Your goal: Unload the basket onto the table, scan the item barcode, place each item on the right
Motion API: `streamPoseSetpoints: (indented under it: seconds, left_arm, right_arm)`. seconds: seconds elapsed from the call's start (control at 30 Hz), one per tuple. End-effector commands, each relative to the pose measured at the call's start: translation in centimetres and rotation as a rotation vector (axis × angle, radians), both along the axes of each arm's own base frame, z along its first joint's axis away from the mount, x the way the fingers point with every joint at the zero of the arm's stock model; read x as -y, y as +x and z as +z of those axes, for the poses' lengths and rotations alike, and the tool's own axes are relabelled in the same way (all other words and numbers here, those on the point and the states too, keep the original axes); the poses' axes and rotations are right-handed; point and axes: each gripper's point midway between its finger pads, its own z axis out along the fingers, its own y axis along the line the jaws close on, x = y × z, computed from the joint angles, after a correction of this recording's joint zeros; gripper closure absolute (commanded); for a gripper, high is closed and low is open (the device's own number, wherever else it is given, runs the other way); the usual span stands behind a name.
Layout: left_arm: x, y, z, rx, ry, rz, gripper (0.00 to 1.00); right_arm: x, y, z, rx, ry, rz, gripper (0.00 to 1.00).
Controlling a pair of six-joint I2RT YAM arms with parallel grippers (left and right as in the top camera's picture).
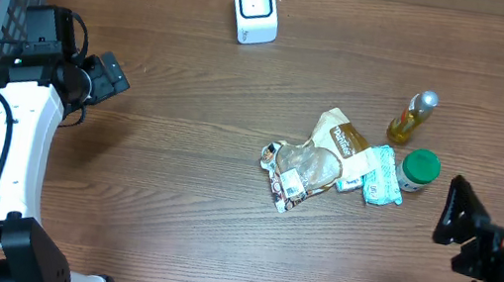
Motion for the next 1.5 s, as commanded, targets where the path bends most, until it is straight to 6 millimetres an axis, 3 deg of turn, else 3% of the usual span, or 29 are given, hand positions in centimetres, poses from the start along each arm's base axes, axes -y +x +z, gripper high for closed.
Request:
streamPoseSetpoints:
  seconds: [0.0,0.2,0.33,0.47,0.8,1.27,1.47]
  left_arm:
    - [0.1,0.1,1.1,0.030,0.010,-0.017,0.01]
    - [0.1,0.1,1.1,0.030,0.010,-0.017,0.00]
    - [0.1,0.1,1.1,0.030,0.010,-0.017,0.00]
    - [0.1,0.1,1.1,0.030,0.010,-0.017,0.00]
    - [0.1,0.1,1.1,0.030,0.010,-0.017,0.00]
    - [0.1,0.1,1.1,0.030,0.010,-0.017,0.01]
    - [0.1,0.1,1.1,0.030,0.010,-0.017,0.00]
  right_arm:
    - [0.0,0.1,-1.6,0.053,0.008,0.002,0.00]
    - [-0.6,1.1,-0.1,0.391,0.022,0.043,0.00]
    - [-1.6,0.7,1.7,0.634,0.013,0.104,0.00]
    - [-2.2,0.2,2.1,0.810,-0.002,0.145,0.00]
    - [-2.2,1.9,-3.8,0.809,-0.001,0.144,0.00]
    - [-3.0,5.2,-12.1,0.630,0.035,0.174,0.00]
    - [-3.0,6.3,-16.6,0.441,0.046,0.171,0.00]
